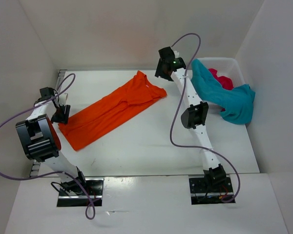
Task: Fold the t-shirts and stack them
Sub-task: Rotate the tshirt 90 degrees
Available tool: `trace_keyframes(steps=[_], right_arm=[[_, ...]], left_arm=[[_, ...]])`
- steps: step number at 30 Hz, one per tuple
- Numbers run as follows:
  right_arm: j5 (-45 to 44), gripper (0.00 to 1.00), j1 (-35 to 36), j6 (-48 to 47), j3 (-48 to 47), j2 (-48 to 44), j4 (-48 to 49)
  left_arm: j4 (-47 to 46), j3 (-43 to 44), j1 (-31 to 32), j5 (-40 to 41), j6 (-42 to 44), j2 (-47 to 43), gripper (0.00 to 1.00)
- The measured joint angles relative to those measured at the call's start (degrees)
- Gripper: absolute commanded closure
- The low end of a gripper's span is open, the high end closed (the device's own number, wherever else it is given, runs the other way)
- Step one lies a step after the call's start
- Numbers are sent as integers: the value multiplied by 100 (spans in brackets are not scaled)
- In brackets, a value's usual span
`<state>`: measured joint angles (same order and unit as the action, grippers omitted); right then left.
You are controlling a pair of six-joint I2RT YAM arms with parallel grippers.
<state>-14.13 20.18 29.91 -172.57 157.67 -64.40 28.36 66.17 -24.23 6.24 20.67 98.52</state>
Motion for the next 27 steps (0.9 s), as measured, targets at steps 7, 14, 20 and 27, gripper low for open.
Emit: trace_keyframes(steps=[7, 14, 20, 27], right_arm=[[-90, 30, 229, -24, 1298, -894, -354], [433, 29, 352, -24, 6404, -3185, 1154], [1014, 29, 28, 114, 7890, -4280, 2507], [1427, 31, -28, 341, 6808, -2990, 3560]], left_arm=[[-59, 2, 0, -15, 4, 0, 26], [-195, -33, 0, -31, -11, 0, 25], [-240, -87, 0, -83, -48, 20, 25], [-267, -87, 0, -98, -162, 170, 25]])
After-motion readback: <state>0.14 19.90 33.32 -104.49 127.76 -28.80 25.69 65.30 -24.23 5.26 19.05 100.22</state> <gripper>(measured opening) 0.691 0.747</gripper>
